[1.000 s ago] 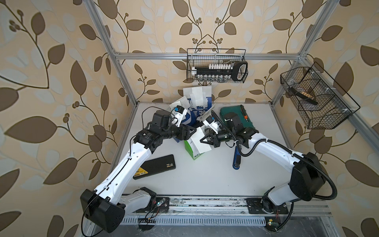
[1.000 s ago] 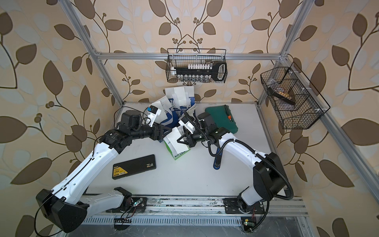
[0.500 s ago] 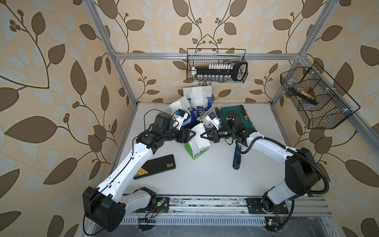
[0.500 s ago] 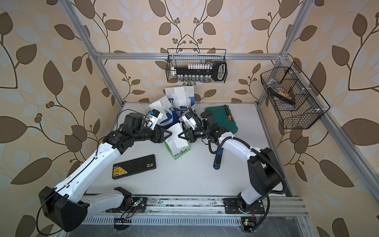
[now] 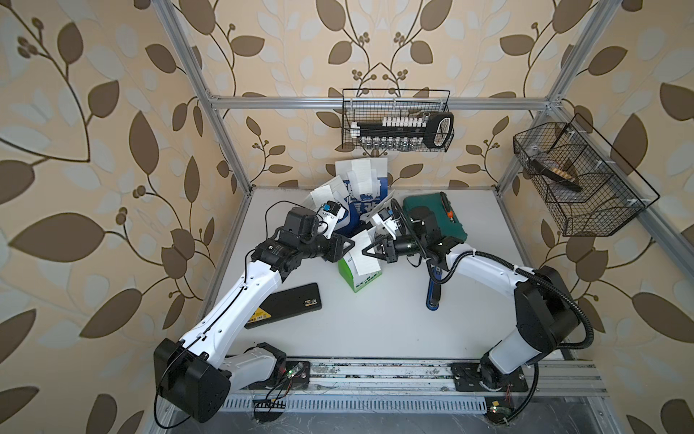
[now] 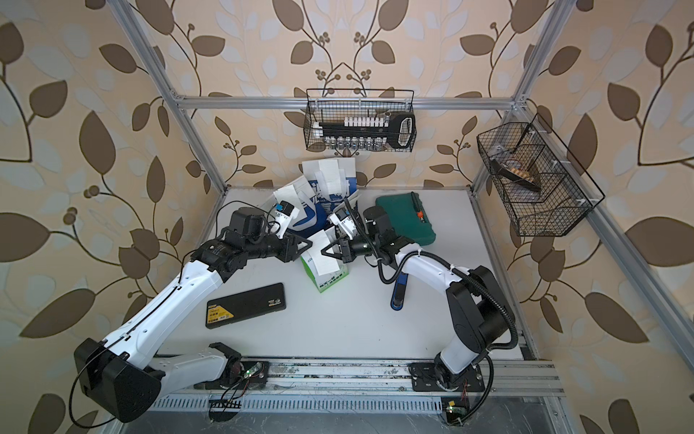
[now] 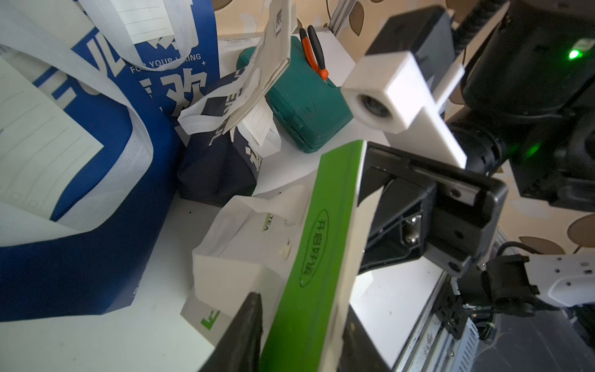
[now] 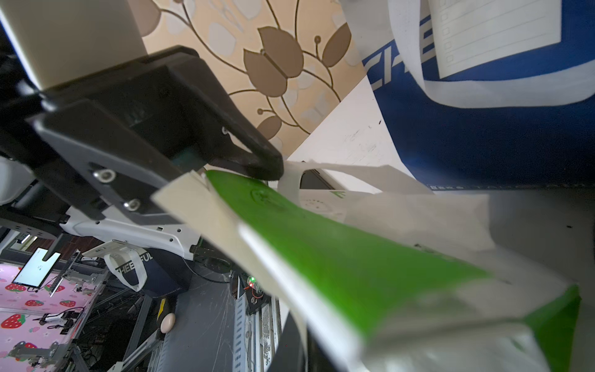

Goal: Staple the receipts to the bags
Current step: Hold the receipt from the takeout bag.

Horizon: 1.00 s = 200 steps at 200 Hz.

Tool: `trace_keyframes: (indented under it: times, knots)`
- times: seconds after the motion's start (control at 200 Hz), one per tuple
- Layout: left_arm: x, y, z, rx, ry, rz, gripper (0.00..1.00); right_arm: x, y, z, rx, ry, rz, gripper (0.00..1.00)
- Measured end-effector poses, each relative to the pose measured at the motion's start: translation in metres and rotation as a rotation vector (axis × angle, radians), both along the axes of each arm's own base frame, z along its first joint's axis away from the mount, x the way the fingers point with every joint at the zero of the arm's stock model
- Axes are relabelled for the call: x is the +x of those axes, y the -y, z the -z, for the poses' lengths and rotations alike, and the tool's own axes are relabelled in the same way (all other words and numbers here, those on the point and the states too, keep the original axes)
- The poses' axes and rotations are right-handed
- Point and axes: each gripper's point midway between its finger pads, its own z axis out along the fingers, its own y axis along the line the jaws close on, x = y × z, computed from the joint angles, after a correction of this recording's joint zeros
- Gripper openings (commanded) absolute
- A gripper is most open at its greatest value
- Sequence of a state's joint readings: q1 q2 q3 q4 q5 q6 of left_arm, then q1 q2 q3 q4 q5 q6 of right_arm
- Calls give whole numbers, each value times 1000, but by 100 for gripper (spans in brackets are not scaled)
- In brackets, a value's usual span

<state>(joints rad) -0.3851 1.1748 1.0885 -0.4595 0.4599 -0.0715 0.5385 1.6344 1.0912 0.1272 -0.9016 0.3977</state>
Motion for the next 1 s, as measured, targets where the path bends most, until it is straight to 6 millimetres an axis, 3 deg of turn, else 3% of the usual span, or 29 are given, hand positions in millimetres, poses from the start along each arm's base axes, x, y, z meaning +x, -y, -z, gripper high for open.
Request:
trace_keyframes:
  times: [0.18,0.425,0.71,0.875,1.0]
  knots:
    - [0,0,0,2,2,1,34,0,0,3,5,-19,7,0]
    - [3,1,7,12,-14,-2,37,-5,5,22,-12,-71,18,0]
    - [5,1,9,14,-20,-2,36,-1,5,17,8,-68,31,0]
    - [5,1,9,15,-18,-1,31,1,5,16,16,-71,36,0]
    - [5,1,9,15,-18,-1,18,3,5,19,15,-81,40,0]
